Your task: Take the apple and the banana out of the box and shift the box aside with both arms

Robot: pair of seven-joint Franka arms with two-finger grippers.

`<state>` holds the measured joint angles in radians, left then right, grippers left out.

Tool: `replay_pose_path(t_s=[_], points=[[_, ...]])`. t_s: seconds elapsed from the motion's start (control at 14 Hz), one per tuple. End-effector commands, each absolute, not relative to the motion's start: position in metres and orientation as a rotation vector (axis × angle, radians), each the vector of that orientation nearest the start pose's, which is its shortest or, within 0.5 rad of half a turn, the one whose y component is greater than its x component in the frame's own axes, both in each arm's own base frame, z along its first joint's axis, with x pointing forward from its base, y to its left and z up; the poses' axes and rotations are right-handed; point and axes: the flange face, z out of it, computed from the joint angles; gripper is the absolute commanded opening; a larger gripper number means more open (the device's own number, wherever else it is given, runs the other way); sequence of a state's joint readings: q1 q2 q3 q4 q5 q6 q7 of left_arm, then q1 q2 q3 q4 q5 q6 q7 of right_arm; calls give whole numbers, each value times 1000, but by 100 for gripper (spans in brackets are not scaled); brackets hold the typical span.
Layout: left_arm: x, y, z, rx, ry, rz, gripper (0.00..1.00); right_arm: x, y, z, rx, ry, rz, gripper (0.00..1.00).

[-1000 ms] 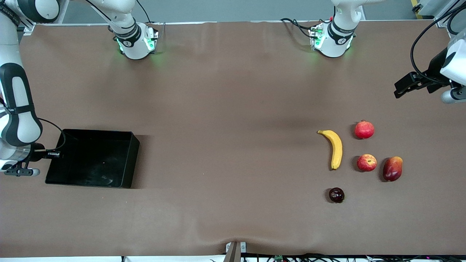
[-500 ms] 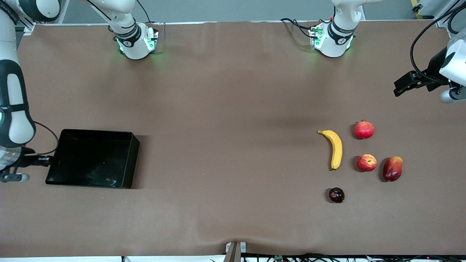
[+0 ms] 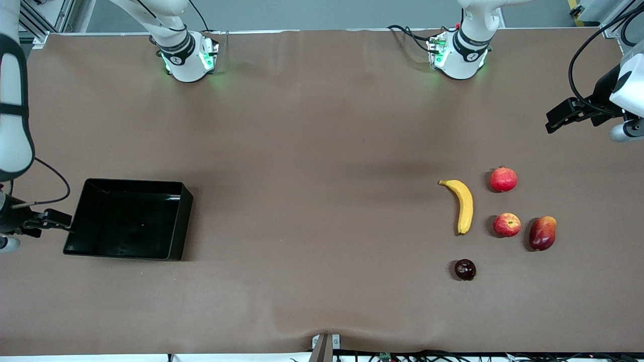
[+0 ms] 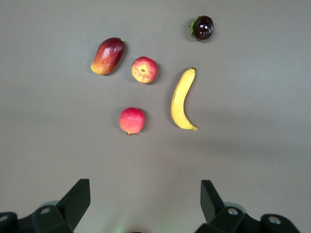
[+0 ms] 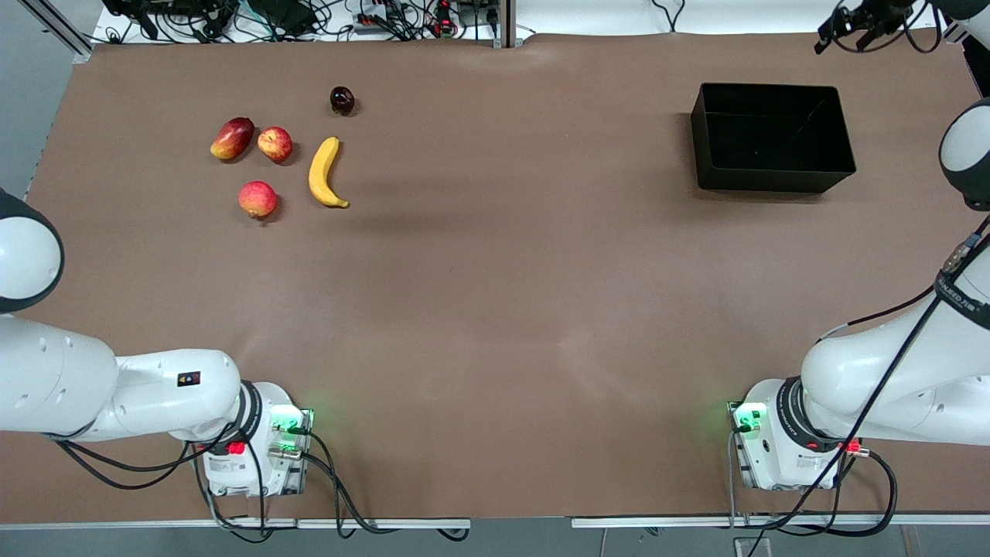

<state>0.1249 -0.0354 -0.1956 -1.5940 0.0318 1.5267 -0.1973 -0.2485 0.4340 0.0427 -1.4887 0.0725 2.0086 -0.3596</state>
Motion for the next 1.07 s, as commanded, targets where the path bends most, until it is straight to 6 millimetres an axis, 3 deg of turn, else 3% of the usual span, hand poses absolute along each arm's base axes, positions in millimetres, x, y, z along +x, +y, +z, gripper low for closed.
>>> replay_pose_path(t_s=[0.0, 0.21, 0.5, 0.86, 1.0], points=[[538, -38, 634, -3102, -169, 52, 100, 660, -105, 468, -3094, -125, -90, 100], [540, -38, 634, -3102, -169, 51, 100, 638, -74, 514, -3113, -115, -41, 100], [542, -41, 637, -3102, -164, 46, 100, 592, -33, 574, -3113, -37, 76, 100], [541, -54, 630, -3112, -126, 72, 100, 546, -29, 629, -3114, 64, 99, 100], [537, -71, 628, -3109, -104, 99, 100, 535, -28, 642, -3112, 78, 99, 100]])
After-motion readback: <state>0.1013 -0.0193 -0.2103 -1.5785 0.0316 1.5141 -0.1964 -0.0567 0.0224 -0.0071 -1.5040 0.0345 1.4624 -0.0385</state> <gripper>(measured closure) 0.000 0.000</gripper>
